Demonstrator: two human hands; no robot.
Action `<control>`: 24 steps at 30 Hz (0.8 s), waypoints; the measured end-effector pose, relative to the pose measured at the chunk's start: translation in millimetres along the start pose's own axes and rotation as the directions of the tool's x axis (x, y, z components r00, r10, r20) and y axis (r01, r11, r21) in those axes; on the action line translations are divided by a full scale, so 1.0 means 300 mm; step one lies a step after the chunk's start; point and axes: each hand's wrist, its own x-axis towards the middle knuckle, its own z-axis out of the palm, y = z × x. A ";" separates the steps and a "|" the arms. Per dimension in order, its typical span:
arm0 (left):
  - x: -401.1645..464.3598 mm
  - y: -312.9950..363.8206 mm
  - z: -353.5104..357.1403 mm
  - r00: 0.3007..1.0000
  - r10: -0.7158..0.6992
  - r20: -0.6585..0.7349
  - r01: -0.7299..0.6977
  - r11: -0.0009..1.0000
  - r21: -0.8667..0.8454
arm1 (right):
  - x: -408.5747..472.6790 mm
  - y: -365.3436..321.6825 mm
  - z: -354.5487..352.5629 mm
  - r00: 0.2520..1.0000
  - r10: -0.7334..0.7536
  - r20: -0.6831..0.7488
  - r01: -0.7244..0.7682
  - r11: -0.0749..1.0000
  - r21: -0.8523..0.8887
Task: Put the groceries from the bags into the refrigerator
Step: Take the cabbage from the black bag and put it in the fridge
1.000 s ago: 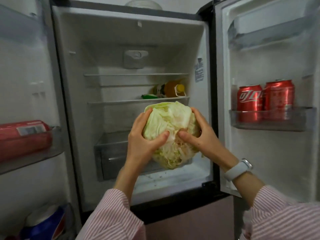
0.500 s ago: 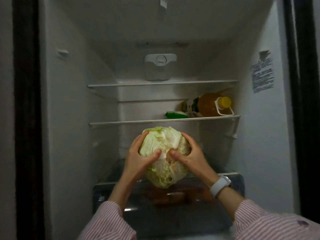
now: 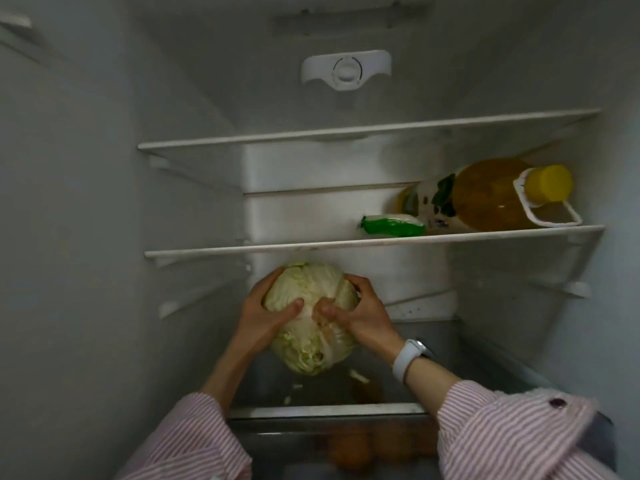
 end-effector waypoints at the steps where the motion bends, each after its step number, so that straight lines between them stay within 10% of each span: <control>1: 0.001 -0.016 -0.006 1.000 -0.015 -0.017 0.015 1.000 0.000 | 0.009 0.009 0.013 1.000 0.003 -0.004 -0.003 1.000 -0.007; 15: -0.106 0.019 -0.057 0.994 0.058 -0.091 -0.002 0.849 0.528 | -0.032 0.050 0.044 0.992 -0.033 0.122 0.082 0.902 -0.424; 24: -0.508 0.166 0.029 0.963 0.141 -0.231 0.033 0.787 0.617 | -0.400 -0.071 -0.018 0.985 -0.171 -0.028 0.156 0.945 -0.286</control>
